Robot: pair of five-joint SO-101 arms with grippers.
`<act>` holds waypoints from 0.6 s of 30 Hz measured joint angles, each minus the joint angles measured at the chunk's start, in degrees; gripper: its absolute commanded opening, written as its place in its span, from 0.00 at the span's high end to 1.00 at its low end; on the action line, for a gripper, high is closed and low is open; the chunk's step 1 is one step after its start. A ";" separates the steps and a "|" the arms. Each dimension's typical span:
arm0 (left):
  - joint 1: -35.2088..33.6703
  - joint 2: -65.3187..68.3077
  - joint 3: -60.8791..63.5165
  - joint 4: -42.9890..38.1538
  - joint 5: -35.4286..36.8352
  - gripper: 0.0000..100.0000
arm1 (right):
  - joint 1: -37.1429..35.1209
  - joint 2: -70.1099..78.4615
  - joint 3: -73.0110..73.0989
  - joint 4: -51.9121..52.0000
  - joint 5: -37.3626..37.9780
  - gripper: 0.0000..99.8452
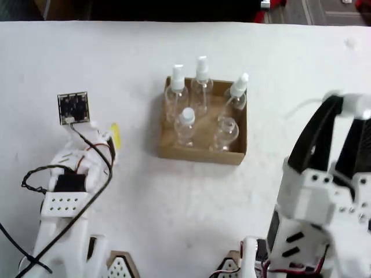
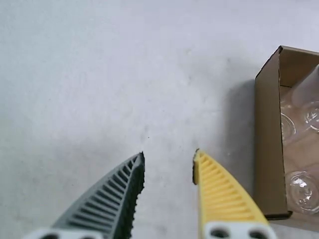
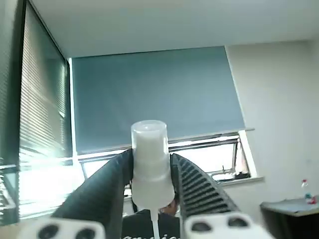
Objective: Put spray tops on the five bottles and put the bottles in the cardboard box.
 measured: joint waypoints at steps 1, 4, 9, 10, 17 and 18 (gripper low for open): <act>0.00 0.00 0.00 0.00 0.00 0.85 | 0.00 2.20 -1.58 0.26 -2.81 0.98; 0.00 0.00 0.00 0.00 0.00 0.85 | 0.00 9.49 -6.07 4.57 -10.55 0.98; 0.00 0.00 0.00 0.00 0.00 0.85 | -5.19 20.13 -9.49 11.16 -15.21 0.98; 0.00 0.00 0.00 0.00 0.00 0.85 | -6.86 21.63 -9.58 11.43 -15.21 0.98; 0.00 0.00 0.00 0.00 0.00 0.85 | -18.02 22.42 -9.58 11.52 -7.12 0.98; 0.00 0.00 0.00 0.00 0.00 0.85 | -18.64 22.95 -9.58 11.52 -5.98 0.98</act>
